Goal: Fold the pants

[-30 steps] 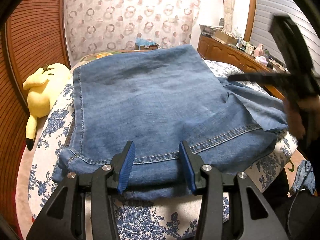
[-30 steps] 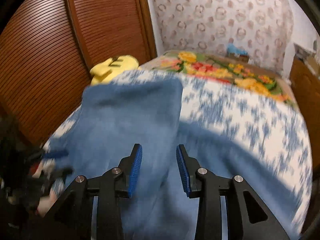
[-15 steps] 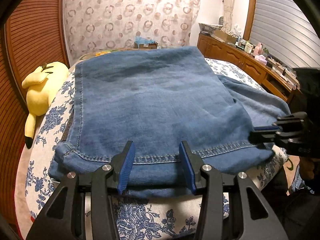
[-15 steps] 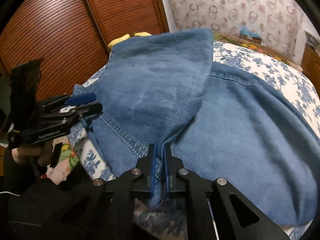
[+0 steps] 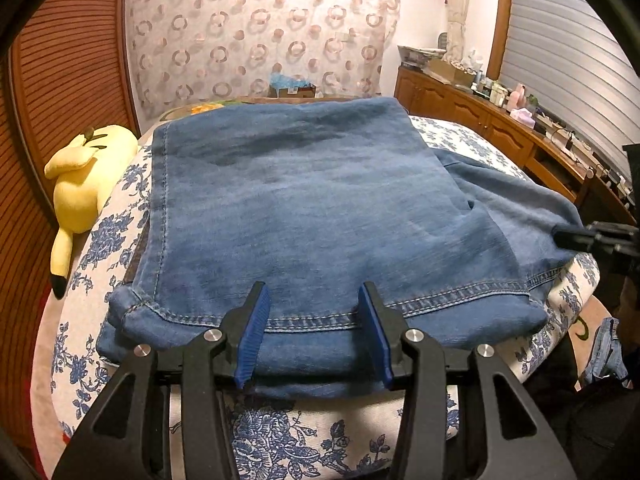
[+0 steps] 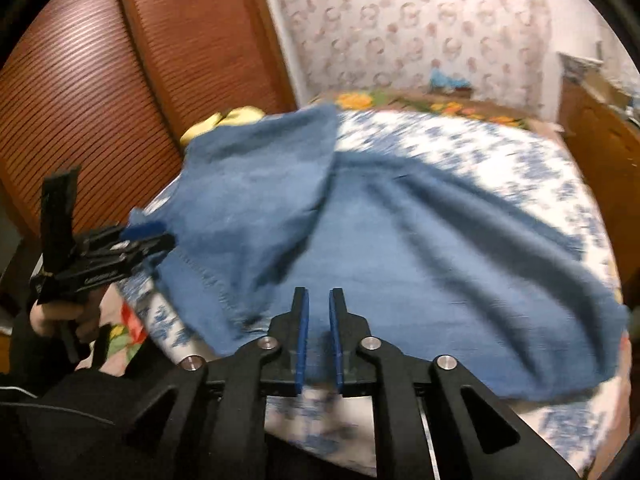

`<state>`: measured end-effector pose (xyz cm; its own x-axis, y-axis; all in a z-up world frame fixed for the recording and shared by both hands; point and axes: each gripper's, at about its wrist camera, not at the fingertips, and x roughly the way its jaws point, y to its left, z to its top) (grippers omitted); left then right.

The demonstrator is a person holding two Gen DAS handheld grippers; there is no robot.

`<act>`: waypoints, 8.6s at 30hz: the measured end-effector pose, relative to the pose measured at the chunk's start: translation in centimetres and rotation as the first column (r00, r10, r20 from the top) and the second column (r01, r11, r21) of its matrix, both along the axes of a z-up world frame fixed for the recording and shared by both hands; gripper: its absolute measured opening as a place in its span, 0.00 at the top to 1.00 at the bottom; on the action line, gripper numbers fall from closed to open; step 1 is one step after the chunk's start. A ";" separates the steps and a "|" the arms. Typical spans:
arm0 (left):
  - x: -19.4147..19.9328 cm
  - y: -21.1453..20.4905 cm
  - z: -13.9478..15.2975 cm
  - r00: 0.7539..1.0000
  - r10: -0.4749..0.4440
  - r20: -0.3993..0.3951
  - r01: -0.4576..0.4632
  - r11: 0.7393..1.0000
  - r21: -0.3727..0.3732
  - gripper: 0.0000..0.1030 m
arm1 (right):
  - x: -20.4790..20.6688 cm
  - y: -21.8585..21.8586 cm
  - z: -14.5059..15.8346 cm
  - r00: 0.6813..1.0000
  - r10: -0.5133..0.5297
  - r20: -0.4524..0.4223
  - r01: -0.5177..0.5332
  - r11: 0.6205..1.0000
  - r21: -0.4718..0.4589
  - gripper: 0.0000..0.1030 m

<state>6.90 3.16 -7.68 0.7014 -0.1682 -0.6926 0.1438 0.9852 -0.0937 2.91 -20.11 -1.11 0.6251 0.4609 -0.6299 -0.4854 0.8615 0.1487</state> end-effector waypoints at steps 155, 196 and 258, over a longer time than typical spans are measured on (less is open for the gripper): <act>-2.1 7.2 0.9 0.995 0.089 0.040 -0.087 0.996 -0.036 0.93 | 14.8 21.5 7.1 0.967 0.236 0.098 -0.211 0.953 -0.217 0.65; -2.4 6.9 3.4 0.986 0.114 0.119 -0.110 0.993 -0.040 0.38 | 9.9 18.2 5.8 0.977 0.179 0.117 -0.155 0.969 -0.190 0.50; -5.4 16.6 3.5 0.931 0.343 0.128 -0.338 0.939 -0.054 0.37 | 10.9 29.7 0.1 0.859 0.501 -0.108 -0.499 0.865 0.043 0.92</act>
<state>1.50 19.71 -4.15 0.8057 0.0775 -0.5872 -0.1866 0.9742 -0.1274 13.81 9.56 -0.99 0.2344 0.7009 -0.6736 -0.8299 0.5052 0.2369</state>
